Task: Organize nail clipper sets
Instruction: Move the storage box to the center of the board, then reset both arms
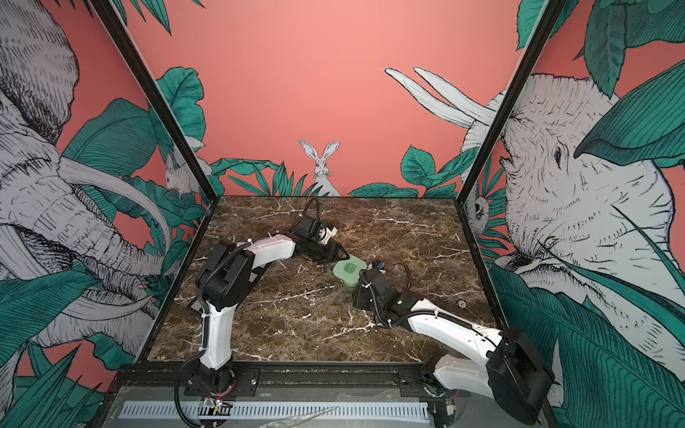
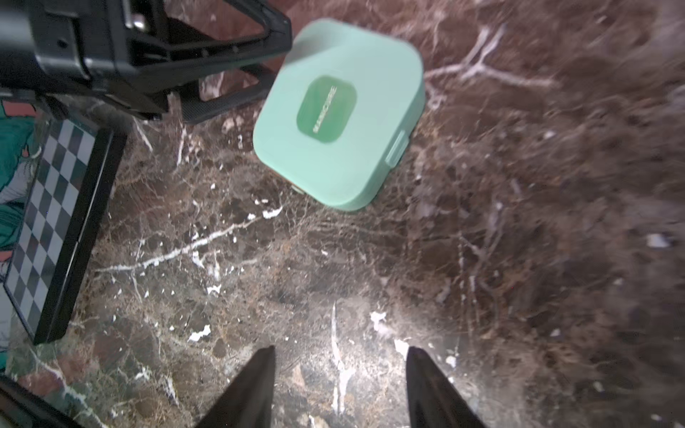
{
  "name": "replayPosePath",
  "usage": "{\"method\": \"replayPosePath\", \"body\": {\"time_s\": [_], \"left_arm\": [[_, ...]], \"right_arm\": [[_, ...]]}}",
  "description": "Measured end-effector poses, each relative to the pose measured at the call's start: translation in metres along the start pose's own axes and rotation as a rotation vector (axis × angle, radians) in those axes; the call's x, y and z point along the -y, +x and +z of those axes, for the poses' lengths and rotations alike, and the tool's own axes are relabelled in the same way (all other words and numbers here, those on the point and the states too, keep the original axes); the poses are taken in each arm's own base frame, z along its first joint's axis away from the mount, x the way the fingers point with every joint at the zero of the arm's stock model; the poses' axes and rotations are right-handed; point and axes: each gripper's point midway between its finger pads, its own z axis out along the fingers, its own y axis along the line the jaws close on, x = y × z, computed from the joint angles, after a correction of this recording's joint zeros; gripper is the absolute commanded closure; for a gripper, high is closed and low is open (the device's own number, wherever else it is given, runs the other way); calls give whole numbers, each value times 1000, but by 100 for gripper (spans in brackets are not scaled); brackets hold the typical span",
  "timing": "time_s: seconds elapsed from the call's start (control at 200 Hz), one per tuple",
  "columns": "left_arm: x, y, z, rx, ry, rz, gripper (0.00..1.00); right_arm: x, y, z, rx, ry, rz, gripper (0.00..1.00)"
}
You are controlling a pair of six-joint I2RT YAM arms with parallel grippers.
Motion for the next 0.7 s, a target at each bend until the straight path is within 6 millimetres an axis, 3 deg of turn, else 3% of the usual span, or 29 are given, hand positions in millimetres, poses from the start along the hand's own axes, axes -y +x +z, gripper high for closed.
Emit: {"method": "replayPosePath", "body": {"time_s": [0.03,0.12,0.165,0.23,0.29,0.42,0.485,0.55,0.62,0.7], "left_arm": [[6,-9,-7,29,-8,28,1],[26,-29,-42,120,-58,110,1],[40,-39,-69,185,-87,162,1],[63,-54,-120,320,-131,244,1],[83,-62,-181,475,-195,318,1],[102,-56,-298,819,-374,448,1],[93,-42,-335,935,-502,501,1],[74,-26,-355,1010,-632,531,1],[41,-10,-356,1003,-771,546,1],[-13,6,-346,924,-925,526,1]], "right_arm": [[5,-6,-3,16,13,4,27],[24,-30,-12,92,78,23,16],[32,-45,-18,145,112,21,3],[41,-68,-31,247,158,7,1],[44,-89,-44,352,186,-43,0],[52,-129,-74,551,274,-134,0],[65,-148,-84,607,364,-162,0],[77,-164,-87,637,450,-197,0],[91,-174,-81,638,529,-235,1],[108,-179,-67,611,596,-263,1]]}}
